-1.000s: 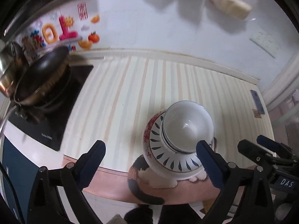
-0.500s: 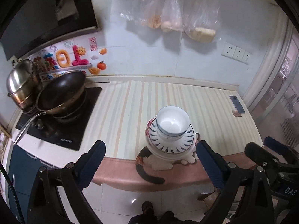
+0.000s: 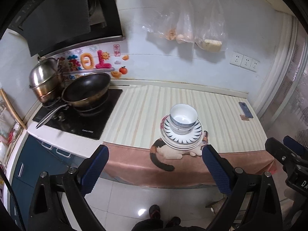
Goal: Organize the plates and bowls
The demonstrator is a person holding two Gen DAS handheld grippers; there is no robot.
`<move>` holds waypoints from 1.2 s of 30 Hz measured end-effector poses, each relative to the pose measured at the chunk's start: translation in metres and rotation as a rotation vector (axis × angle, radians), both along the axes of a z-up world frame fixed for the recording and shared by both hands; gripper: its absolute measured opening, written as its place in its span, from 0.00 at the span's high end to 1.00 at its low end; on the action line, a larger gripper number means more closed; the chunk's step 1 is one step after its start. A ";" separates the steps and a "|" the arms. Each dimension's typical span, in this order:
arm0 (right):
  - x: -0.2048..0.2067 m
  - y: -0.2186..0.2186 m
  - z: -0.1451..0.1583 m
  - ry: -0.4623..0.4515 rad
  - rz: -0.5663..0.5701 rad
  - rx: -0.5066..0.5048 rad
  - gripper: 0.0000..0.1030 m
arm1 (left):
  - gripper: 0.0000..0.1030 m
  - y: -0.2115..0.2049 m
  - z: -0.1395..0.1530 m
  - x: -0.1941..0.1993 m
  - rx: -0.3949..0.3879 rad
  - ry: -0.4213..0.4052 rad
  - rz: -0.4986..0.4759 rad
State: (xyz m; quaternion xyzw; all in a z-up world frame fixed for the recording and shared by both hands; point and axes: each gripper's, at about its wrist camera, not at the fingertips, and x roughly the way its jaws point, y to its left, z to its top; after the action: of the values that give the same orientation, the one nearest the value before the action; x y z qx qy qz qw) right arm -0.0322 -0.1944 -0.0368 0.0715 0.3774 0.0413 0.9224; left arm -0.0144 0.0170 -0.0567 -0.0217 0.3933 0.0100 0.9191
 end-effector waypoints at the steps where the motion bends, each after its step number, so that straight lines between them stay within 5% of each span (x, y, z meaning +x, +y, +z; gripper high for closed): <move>1: -0.002 0.000 0.000 -0.001 0.002 0.000 0.02 | 0.03 0.000 0.001 -0.004 0.001 -0.004 0.002; 36: -0.028 -0.002 0.013 -0.057 -0.005 -0.059 0.02 | 0.03 -0.007 0.022 -0.038 0.021 -0.103 -0.009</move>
State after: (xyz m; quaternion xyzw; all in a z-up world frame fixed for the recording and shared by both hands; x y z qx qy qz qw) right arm -0.0600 -0.1964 -0.0242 0.0440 0.3519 0.0299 0.9345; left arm -0.0528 0.0100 -0.0352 -0.0108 0.3453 0.0089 0.9384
